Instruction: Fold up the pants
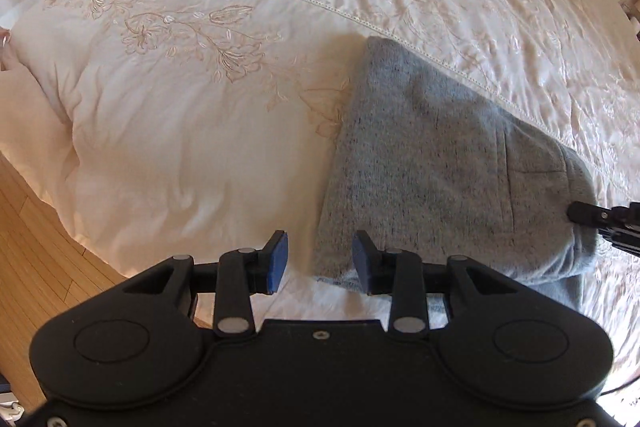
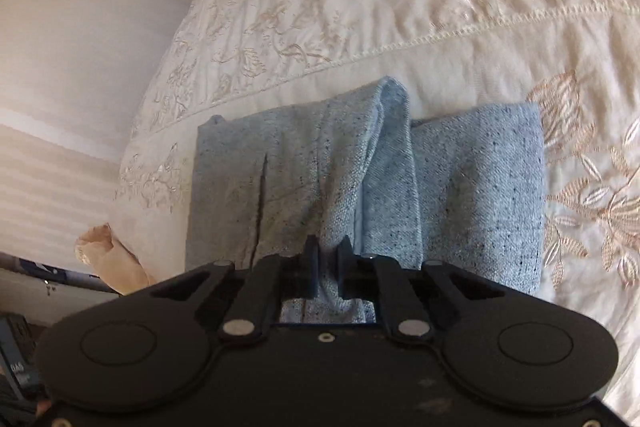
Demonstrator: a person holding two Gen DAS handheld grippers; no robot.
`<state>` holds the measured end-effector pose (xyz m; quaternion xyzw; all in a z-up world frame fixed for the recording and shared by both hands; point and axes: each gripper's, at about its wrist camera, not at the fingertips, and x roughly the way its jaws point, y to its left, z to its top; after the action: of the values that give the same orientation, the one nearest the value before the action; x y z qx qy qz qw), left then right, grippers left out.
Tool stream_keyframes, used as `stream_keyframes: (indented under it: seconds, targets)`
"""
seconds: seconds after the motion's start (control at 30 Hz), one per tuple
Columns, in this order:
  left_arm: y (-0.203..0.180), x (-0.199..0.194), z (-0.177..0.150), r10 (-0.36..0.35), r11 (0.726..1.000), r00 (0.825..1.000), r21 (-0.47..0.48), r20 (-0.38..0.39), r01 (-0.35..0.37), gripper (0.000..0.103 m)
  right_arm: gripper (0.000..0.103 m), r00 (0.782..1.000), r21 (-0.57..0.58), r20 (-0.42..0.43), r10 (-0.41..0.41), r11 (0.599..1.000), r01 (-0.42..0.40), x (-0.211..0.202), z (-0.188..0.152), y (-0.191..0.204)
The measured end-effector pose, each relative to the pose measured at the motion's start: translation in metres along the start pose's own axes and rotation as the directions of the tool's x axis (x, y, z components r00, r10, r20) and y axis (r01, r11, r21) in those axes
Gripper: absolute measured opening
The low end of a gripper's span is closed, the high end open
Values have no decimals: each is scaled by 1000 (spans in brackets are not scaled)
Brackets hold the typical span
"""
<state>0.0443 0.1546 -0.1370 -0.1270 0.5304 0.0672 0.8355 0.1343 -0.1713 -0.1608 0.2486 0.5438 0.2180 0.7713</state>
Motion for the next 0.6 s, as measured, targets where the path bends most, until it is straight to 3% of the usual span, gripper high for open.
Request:
stream_keyframes:
  seconds: [0.1, 0.17, 0.23, 0.37, 0.47, 0.6]
  targets:
    - [-6, -3, 17, -15, 1000, 1000, 12, 26, 15, 44, 8, 997, -87, 75, 7, 996, 0, -46, 0, 31]
    - [-16, -3, 25, -20, 999, 999, 36, 38, 19, 45, 8, 995, -91, 91, -34, 995, 42, -61, -6, 30]
    - [-27, 1, 31, -33, 997, 998, 64, 45, 30, 46, 10, 992, -94, 73, -102, 990, 109, -56, -14, 14]
    - [-52, 16, 33, -42, 991, 999, 131, 16, 39, 46, 27, 986, -116, 7, -169, 979, 169, -24, -20, -18]
    - [-72, 25, 26, -59, 978, 998, 202, 8, 56, 47, 32, 983, -82, 41, -178, 980, 181, -28, -17, -26]
    - [-87, 51, 15, -11, 965, 999, 261, -46, 23, 47, 36, 978, -64, 72, -194, 978, 199, -24, -5, -29]
